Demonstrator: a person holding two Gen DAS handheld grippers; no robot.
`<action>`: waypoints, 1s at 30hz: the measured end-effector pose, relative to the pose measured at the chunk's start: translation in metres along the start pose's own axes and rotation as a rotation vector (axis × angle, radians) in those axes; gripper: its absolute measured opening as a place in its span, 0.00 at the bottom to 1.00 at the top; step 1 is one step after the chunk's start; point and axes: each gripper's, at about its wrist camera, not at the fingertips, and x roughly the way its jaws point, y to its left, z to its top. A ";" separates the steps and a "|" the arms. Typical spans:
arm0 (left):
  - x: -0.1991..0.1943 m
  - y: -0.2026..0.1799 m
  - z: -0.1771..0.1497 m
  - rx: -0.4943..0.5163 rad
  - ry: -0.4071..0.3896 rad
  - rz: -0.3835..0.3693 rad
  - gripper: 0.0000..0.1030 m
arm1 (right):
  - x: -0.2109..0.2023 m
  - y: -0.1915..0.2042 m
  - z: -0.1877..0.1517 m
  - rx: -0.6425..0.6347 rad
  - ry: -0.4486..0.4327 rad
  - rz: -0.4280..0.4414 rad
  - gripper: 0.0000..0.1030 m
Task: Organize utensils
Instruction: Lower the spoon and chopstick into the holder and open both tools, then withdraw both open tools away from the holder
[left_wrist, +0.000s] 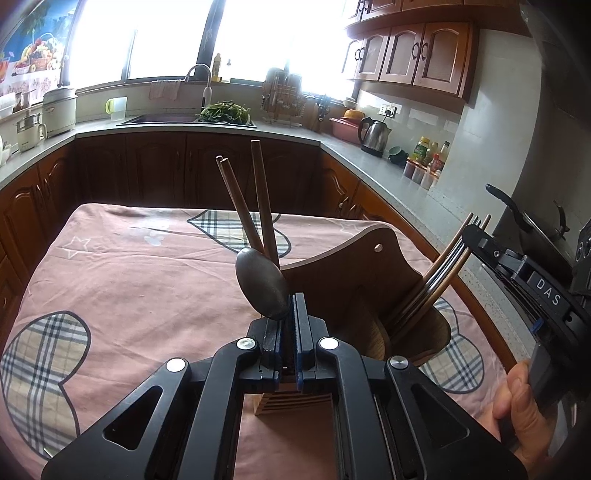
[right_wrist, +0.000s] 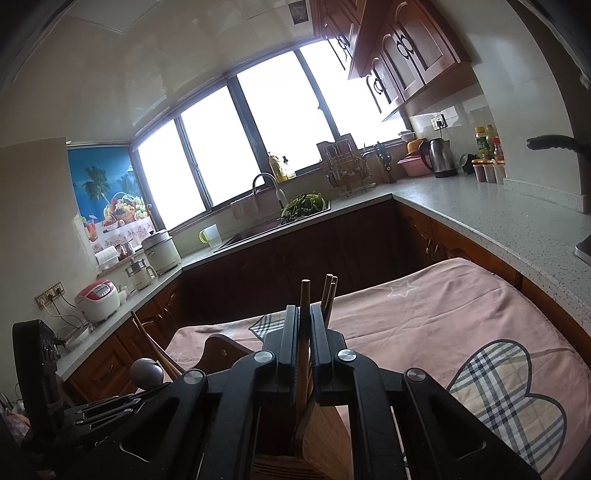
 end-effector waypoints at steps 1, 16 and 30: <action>0.000 0.000 0.000 0.000 0.001 -0.001 0.04 | 0.000 -0.001 0.000 0.002 0.001 0.001 0.06; -0.010 -0.001 0.000 -0.019 -0.020 -0.003 0.46 | -0.012 -0.007 0.005 0.043 -0.028 -0.003 0.52; -0.042 0.006 -0.011 -0.048 -0.033 0.027 0.95 | -0.036 -0.013 0.006 0.106 0.002 0.065 0.91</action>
